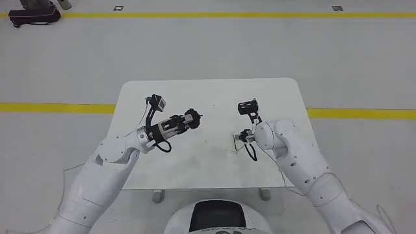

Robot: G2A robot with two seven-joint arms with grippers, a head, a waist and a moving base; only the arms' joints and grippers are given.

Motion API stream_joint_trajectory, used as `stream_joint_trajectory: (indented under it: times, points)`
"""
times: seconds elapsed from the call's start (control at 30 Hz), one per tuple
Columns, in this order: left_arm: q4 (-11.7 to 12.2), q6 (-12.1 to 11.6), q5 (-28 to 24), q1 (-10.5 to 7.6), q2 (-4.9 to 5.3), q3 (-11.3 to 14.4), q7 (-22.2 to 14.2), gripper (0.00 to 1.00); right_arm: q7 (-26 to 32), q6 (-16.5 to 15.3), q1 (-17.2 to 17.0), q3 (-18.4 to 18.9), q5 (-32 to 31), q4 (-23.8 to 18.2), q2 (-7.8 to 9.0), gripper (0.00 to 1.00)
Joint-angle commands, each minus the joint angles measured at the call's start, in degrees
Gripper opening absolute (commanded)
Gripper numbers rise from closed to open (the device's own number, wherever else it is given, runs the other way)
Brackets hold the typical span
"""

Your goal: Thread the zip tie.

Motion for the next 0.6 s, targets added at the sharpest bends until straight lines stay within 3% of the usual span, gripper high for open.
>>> stream_joint_trajectory:
  times: [0.0, 0.23, 0.33, 0.57]
  points:
    - [0.00, 0.00, 0.00, 0.00, 0.00, 0.00, 0.00, 0.00, 0.44, 0.00, 0.47, -0.66, -3.06, 1.12, -1.26, 1.00]
    - [0.00, 0.00, 0.00, 0.00, 0.00, 0.00, 0.00, 0.00, -0.62, -0.37, 0.15, -0.33, -3.70, 1.55, -1.57, 1.00]
    - [0.00, 0.00, 0.00, 0.00, 0.00, 0.00, 0.00, 0.00, -2.18, -3.50, 0.18, -0.68, -3.21, 2.51, -1.64, 1.00]
    - [0.00, 0.00, 0.00, 0.00, 0.00, 0.00, 0.00, 0.00, 0.38, -6.56, 3.89, -4.02, -2.39, 8.04, -2.78, 1.00]
